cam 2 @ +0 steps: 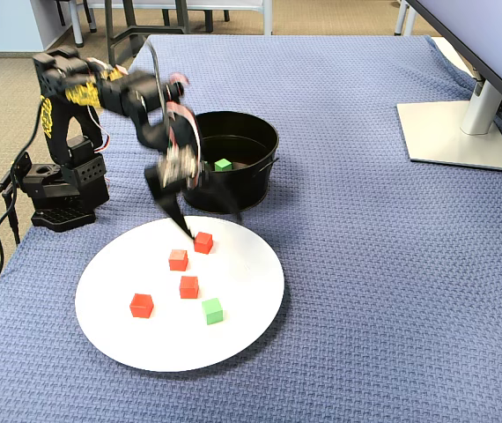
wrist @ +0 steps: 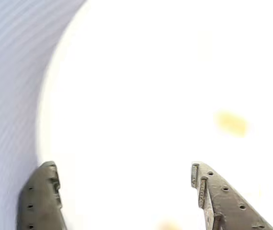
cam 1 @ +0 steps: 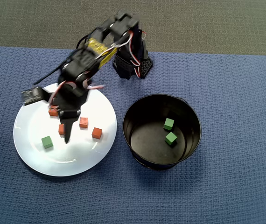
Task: Pick up the green cubes from the white plate and place them in the black recipient
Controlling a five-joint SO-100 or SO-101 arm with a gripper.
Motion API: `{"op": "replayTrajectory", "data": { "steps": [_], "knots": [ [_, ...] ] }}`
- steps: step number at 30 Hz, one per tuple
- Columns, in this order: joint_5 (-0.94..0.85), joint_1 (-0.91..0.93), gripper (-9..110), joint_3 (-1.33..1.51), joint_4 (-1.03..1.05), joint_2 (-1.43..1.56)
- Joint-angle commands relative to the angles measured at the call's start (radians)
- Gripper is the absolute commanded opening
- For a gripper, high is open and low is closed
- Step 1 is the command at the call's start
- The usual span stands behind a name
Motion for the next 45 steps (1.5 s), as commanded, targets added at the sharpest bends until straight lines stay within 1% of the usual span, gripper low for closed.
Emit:
{"op": "replayTrajectory", "data": {
  "steps": [1, 6, 9, 12, 18, 22, 28, 37, 41, 45],
  "knots": [
    [0.025, 0.049, 26, -0.225, 0.081, -0.129],
    [-0.008, 0.064, 26, -0.396, 0.103, -0.293],
    [0.021, 0.075, 24, -0.486, 0.135, -0.36],
    [0.028, 0.089, 26, -0.597, 0.179, -0.442],
    [0.014, 0.101, 26, -0.673, 0.192, -0.528],
    [0.008, 0.1, 26, -0.75, 0.235, -0.588],
    [-0.028, 0.106, 26, -0.759, 0.213, -0.618],
    [-0.095, 0.109, 16, -0.756, 0.202, -0.649],
    [-0.201, 0.109, 17, -0.752, 0.193, -0.66],
    [-0.225, 0.106, 18, -0.746, 0.163, -0.66]
  ]
}}
